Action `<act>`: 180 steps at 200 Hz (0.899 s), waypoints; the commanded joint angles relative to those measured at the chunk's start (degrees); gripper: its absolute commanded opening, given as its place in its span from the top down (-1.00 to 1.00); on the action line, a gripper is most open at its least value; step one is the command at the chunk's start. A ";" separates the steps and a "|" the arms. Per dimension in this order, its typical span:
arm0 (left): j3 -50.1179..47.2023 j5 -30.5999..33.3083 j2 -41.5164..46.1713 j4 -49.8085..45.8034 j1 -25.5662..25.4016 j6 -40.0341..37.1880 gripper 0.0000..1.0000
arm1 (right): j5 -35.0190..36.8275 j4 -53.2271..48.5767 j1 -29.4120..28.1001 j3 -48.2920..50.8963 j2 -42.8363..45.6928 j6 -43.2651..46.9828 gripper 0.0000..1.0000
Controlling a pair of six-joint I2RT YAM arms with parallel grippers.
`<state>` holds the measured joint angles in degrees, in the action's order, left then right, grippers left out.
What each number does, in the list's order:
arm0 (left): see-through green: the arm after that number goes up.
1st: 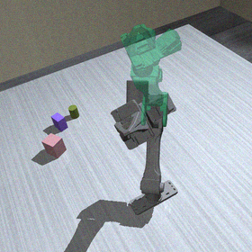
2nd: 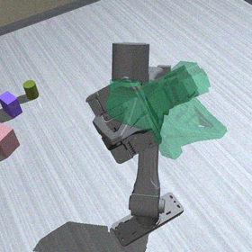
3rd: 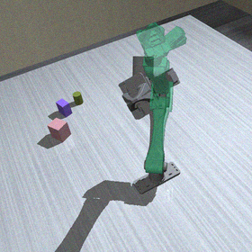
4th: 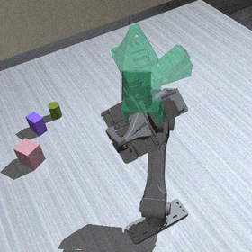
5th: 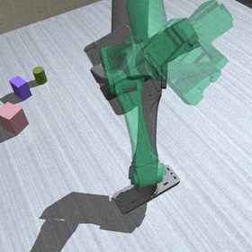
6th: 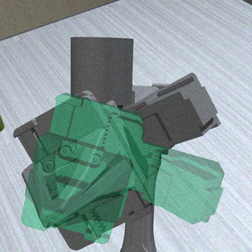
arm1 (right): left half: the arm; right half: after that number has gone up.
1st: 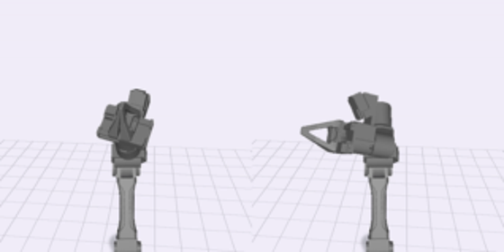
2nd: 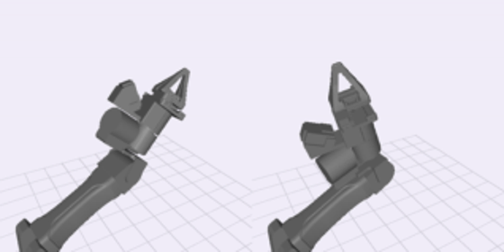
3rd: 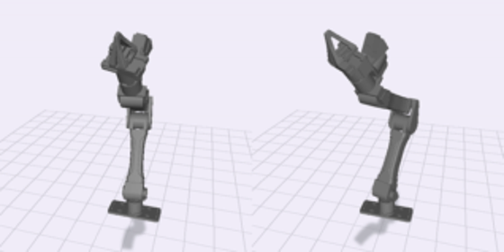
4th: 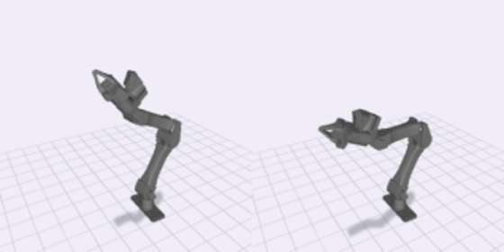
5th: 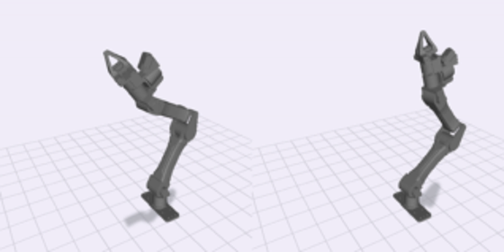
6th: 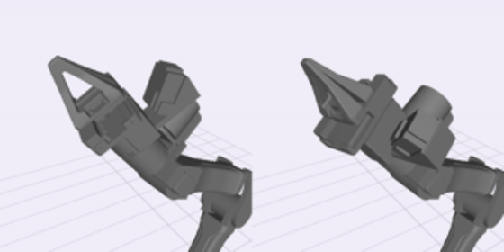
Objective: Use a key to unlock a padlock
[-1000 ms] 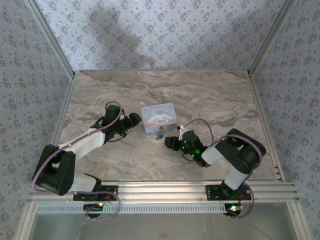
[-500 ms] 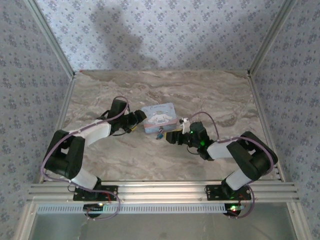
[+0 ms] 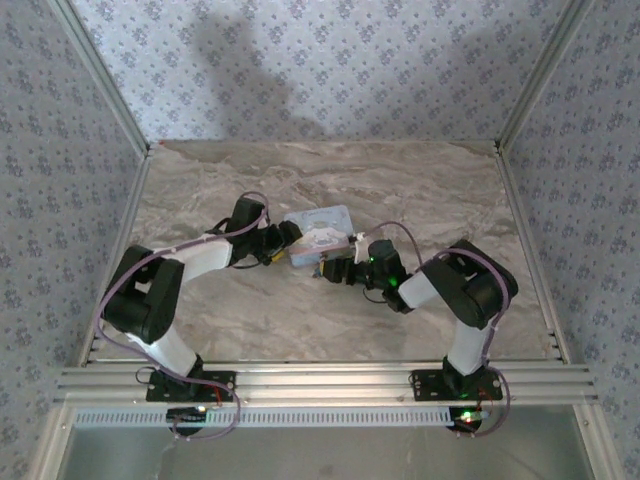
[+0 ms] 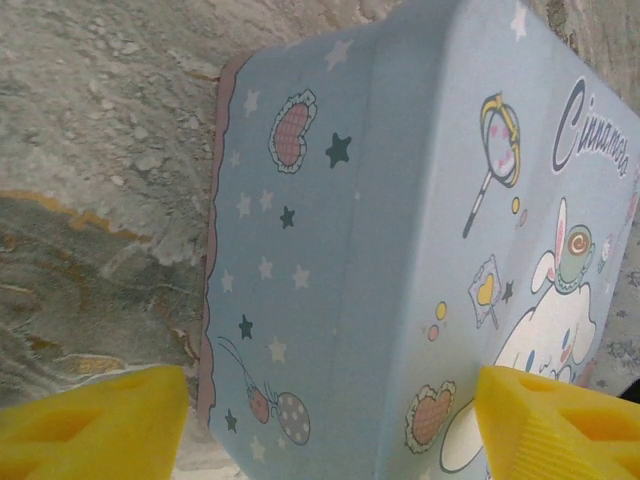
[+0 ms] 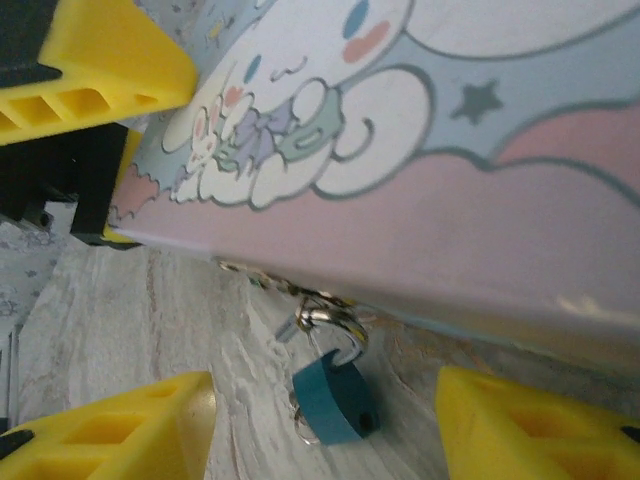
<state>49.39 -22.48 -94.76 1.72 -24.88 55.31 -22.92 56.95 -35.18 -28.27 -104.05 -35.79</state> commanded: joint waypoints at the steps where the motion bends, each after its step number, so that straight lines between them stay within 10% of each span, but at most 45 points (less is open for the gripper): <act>1: 0.57 -0.55 -1.89 0.00 -0.58 -0.64 -0.49 | -1.39 4.61 -0.37 -1.60 -2.82 -2.43 -0.22; 180: 0.00 -0.37 -2.62 0.48 -0.95 0.26 -0.49 | -3.54 12.06 1.55 -0.51 -7.94 -4.83 0.26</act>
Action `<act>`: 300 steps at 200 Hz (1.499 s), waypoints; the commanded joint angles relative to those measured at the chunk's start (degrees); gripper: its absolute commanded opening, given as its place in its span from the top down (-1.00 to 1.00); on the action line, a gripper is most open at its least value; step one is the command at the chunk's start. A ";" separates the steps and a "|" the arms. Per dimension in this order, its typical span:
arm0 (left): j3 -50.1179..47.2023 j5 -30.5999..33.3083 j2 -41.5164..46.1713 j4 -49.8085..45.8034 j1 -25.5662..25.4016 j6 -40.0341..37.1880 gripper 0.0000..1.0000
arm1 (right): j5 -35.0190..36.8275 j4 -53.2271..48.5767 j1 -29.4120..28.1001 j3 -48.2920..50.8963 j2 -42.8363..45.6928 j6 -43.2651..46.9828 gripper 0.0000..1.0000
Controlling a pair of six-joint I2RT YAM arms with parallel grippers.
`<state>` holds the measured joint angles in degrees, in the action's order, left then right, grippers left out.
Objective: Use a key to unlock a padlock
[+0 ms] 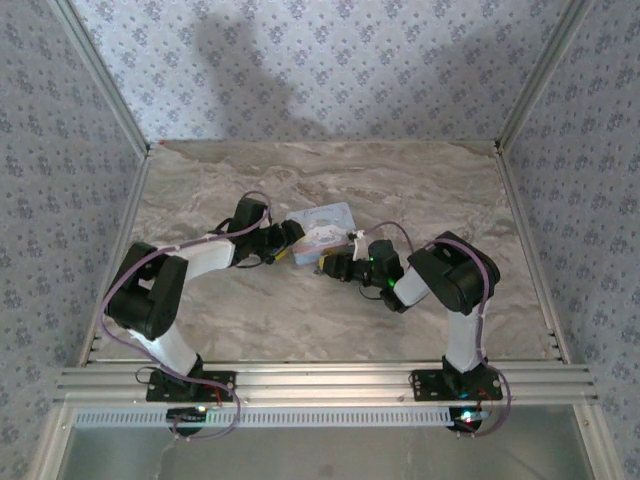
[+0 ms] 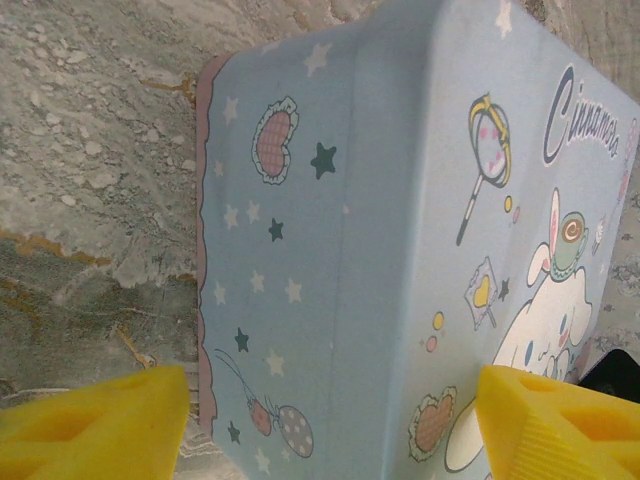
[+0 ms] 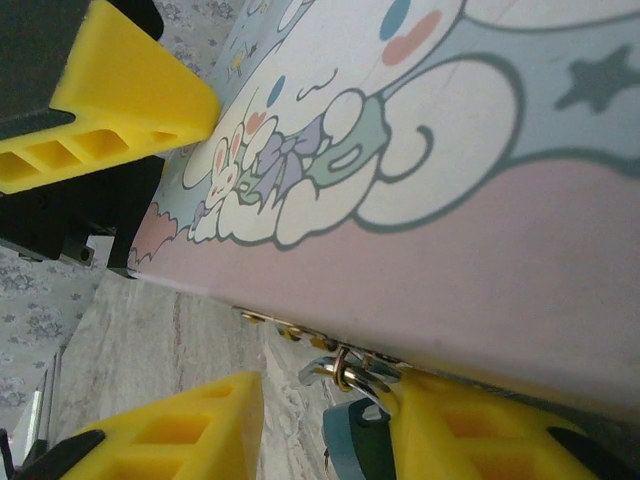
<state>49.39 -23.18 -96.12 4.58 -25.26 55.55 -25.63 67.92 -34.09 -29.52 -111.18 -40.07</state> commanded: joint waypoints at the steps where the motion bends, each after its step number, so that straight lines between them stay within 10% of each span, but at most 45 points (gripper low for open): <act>1: -0.04 0.33 -1.27 -2.38 -0.54 0.05 -0.49 | -0.83 1.13 0.44 0.71 -0.80 -0.54 0.27; 148: -0.03 0.50 -1.14 -2.63 -0.54 0.09 -0.49 | -0.30 -0.35 1.32 0.69 -0.81 -0.99 0.91; 300: -2.73 1.26 -0.82 -1.72 -2.12 0.46 -0.49 | 3.51 5.32 4.06 3.79 2.10 -7.73 1.00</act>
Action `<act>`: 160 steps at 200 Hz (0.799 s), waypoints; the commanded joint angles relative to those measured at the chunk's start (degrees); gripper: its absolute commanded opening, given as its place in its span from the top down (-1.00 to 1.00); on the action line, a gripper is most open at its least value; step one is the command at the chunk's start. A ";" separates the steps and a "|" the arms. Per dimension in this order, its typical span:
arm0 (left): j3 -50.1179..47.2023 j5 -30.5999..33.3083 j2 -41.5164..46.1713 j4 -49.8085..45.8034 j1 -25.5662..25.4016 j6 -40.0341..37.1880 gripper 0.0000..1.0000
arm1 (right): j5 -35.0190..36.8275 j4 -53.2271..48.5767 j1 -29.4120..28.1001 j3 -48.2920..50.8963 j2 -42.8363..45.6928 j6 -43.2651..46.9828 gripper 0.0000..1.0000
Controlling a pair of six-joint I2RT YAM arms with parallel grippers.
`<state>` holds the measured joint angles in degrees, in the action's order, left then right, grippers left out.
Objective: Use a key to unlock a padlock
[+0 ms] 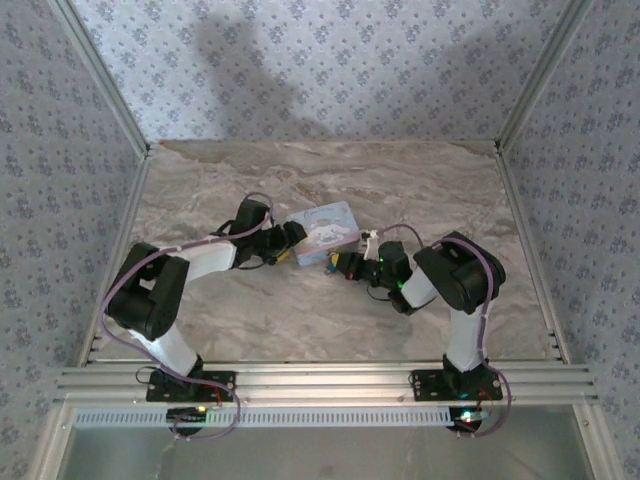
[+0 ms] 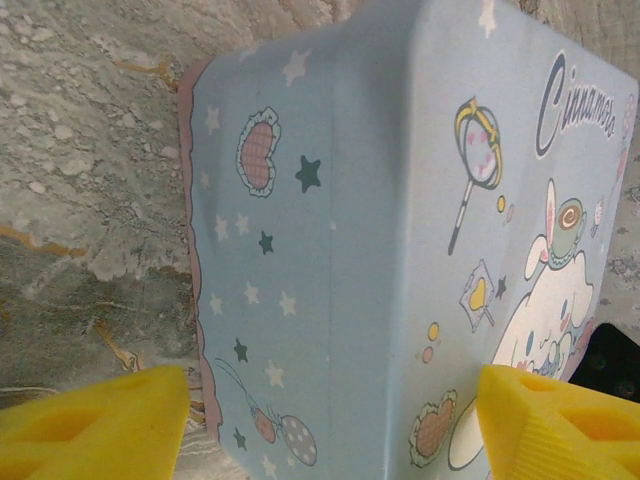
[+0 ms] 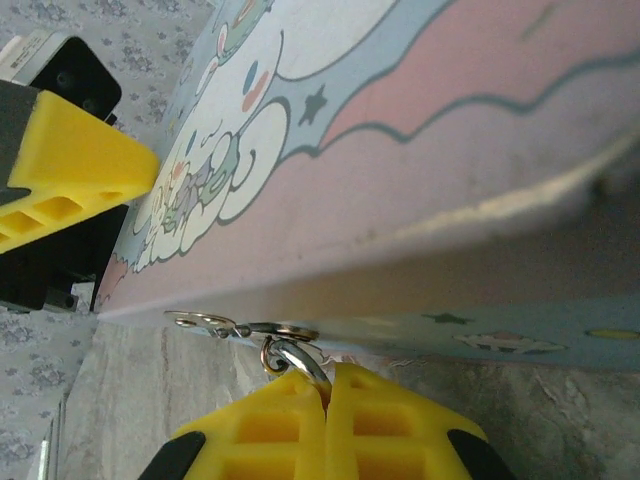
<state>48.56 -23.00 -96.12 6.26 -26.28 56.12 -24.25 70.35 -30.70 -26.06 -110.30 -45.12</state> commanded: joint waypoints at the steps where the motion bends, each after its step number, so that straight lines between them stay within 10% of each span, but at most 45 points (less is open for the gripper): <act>1: -1.89 1.10 -0.82 -3.43 -1.11 -0.12 -0.49 | 2.16 2.97 0.66 0.41 1.23 -2.77 1.00; 160: -2.70 2.13 0.27 -2.92 -1.05 0.07 -0.49 | 9.69 7.02 3.25 3.79 3.27 -9.00 1.00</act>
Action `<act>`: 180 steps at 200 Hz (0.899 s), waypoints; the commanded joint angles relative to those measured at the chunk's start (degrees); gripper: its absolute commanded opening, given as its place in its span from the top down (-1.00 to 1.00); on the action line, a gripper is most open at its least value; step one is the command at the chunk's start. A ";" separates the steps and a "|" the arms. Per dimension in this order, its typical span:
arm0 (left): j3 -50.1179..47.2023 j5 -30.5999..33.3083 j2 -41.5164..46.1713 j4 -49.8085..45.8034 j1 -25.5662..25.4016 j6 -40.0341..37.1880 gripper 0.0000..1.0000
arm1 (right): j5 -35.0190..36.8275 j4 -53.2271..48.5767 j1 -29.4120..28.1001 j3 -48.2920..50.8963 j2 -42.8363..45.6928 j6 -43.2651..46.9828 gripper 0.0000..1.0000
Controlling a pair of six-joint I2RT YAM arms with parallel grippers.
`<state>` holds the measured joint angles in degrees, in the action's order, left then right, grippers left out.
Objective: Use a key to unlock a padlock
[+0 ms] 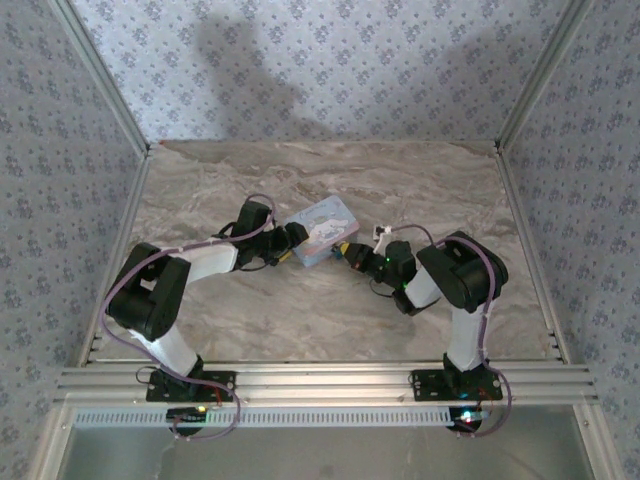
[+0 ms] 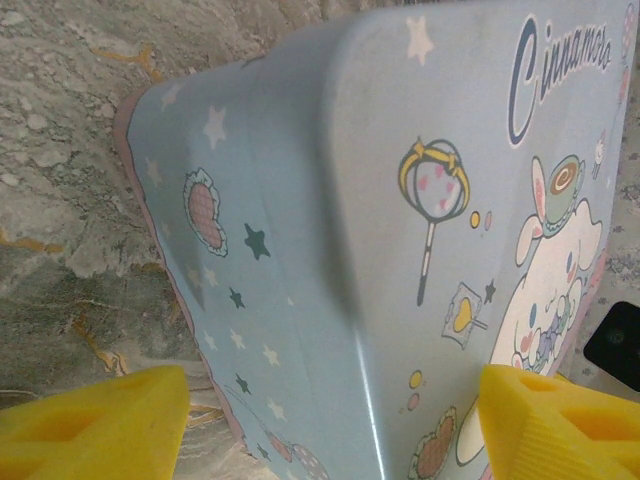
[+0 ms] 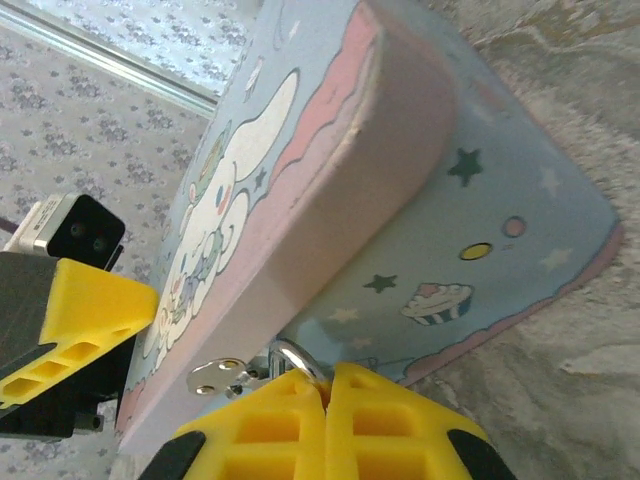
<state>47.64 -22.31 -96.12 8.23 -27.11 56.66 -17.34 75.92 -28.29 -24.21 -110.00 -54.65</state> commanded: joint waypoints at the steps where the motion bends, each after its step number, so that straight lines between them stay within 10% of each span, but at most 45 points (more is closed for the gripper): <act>1: -1.77 1.41 0.29 -4.98 -0.22 -0.49 -0.50 | 2.86 1.35 0.90 2.04 3.04 0.61 1.00; 73: 2.11 4.56 8.06 -12.21 2.08 -5.21 -0.66 | 4.40 -9.90 4.21 7.39 16.97 5.36 1.00; 180: -2.28 16.65 29.36 -21.06 2.77 -14.79 -0.92 | 1.15 -62.19 4.59 3.47 57.38 17.34 1.00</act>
<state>48.14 -9.58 -71.79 -9.72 -24.73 46.15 -14.52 31.70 -23.86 -17.91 -58.70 -41.08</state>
